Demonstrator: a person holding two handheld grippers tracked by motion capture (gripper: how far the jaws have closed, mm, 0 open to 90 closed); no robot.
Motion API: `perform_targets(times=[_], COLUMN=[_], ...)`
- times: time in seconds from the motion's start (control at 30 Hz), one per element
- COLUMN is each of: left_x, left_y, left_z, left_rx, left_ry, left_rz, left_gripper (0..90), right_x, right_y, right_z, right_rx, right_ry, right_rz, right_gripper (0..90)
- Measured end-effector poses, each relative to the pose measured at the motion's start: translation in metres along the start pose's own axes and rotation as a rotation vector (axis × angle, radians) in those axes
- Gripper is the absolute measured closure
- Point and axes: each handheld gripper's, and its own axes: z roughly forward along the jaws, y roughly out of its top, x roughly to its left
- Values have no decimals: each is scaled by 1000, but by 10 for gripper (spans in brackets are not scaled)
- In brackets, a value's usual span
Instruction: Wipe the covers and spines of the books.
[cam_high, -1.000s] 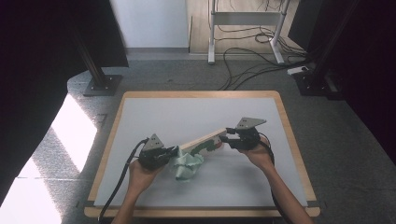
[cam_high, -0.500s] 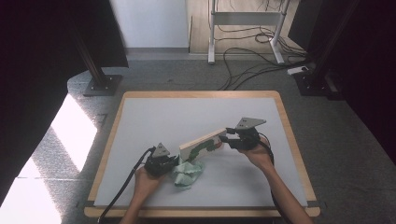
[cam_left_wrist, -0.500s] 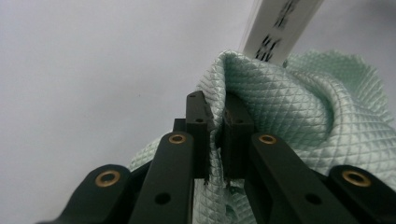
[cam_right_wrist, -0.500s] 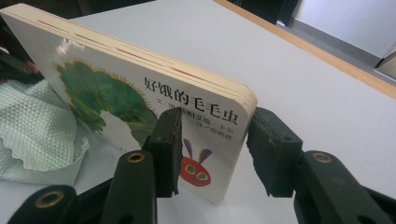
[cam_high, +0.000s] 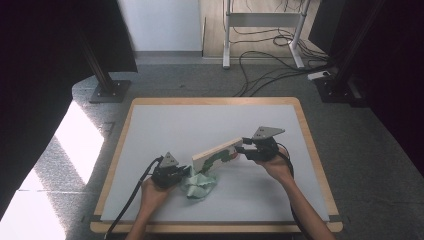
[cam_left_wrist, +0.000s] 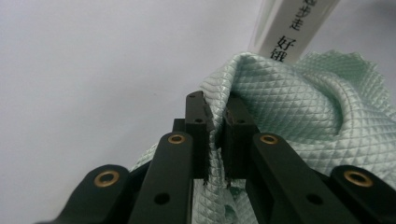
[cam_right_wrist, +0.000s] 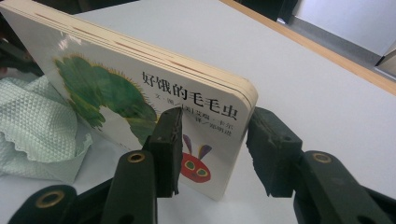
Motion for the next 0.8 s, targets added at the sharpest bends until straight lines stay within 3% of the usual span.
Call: perform_targets(times=[0.37,0.63,0.8], left_x=[10,38,56], left_y=[-2,-3,-4], left_z=[-21,-56,-77], left_rx=[-28,-84,-105], left_ry=[35,132,219], left_rz=[-13,-82,-123], left_gripper=[824,824,817], right_x=[1,1,1], right_y=[1,0,1], right_z=[0,0,0], right_rx=[2,1,4], right_ry=[-2,-3,-4], right_rz=[3,6,5], right_gripper=[547,547,547])
